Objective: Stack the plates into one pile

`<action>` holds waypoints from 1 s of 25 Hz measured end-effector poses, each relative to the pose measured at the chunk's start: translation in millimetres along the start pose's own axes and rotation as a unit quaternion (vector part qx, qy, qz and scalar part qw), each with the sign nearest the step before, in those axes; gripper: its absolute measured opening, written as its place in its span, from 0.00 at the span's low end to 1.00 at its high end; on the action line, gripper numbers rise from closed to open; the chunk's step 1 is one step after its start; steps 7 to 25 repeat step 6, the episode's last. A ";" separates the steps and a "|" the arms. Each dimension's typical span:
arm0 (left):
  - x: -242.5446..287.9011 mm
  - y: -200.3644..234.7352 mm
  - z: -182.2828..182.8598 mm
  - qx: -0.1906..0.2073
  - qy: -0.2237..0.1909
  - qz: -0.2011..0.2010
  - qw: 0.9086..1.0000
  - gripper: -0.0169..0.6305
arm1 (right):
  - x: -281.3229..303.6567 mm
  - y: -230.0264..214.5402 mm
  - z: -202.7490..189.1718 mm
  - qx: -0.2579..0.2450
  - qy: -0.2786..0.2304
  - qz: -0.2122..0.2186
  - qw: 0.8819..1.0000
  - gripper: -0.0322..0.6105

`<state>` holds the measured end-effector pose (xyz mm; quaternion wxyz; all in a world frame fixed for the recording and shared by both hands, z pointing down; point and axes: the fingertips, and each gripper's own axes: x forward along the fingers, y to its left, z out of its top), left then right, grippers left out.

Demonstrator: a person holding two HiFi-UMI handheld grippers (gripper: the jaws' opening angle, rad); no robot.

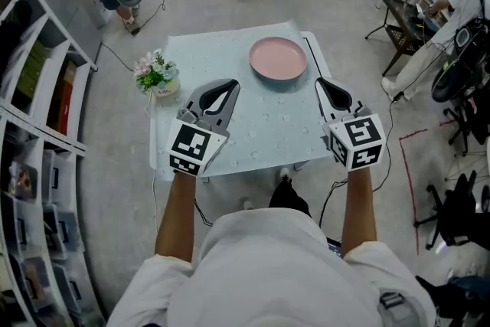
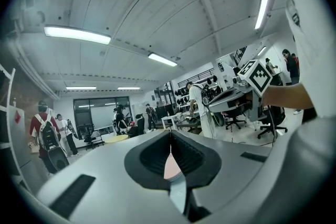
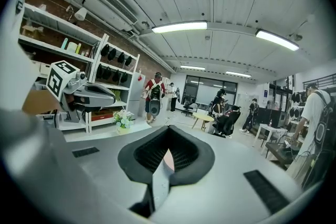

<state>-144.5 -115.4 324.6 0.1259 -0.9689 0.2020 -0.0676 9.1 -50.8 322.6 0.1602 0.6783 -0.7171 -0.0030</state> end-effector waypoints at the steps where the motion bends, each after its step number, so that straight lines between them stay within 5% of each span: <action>1: -1.0 0.7 1.0 -0.004 -0.004 -0.001 1.000 0.06 | 1.0 1.2 0.2 0.000 -0.001 0.001 1.000 0.07; 25: 0.5 2.0 3.5 -0.008 -0.014 -0.002 1.000 0.06 | 5.4 3.5 -3.4 -0.003 0.000 0.009 1.000 0.07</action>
